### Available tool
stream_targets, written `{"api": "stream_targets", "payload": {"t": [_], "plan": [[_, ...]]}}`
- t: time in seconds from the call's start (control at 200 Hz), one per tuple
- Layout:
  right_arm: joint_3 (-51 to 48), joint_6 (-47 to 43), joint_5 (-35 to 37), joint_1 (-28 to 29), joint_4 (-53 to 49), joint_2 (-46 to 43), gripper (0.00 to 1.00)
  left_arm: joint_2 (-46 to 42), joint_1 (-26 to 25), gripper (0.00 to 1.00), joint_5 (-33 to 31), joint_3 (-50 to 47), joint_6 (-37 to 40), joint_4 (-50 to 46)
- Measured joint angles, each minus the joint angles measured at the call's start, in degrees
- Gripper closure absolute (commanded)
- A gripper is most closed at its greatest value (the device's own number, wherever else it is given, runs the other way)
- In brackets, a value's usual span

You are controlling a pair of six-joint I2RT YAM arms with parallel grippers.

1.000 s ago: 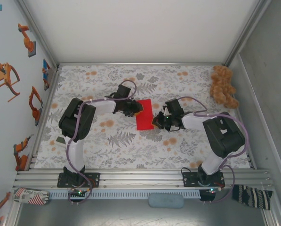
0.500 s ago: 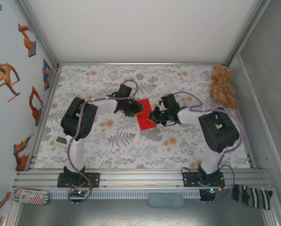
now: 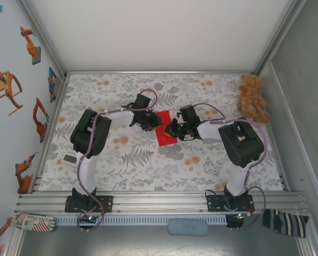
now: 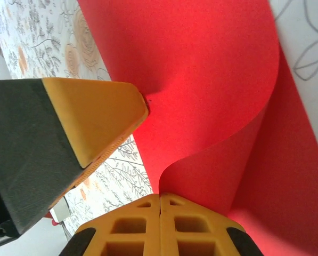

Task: Fold a paper plane with a square sheet of paper (pick it up from the middle)
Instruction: Fold the triangle a second time at the center of the table.

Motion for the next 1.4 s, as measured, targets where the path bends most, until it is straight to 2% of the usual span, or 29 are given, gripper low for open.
{"api": "stream_targets", "payload": {"t": [0.331,0.511,1.037,1.402], "plan": [[-0.94,1.90,2.45,0.24,1.90,-0.37,1.00,-0.63,0.90,0.73,-2.05,2.45,0.17,-0.04],[-1.49,2.54,2.95,0.52,2.16,-0.66,1.00,-0.76,1.88,0.77,-3.26,0.61,-0.96,0.74],[-0.87,3.72,1.90,2.60,5.16,0.39,1.00,3.23,1.92,0.79,0.17,3.91,-0.17,0.59],[-0.92,7.65,6.64,2.60,8.46,1.62,1.00,3.58,1.90,0.79,0.70,4.33,0.26,0.61]]}}
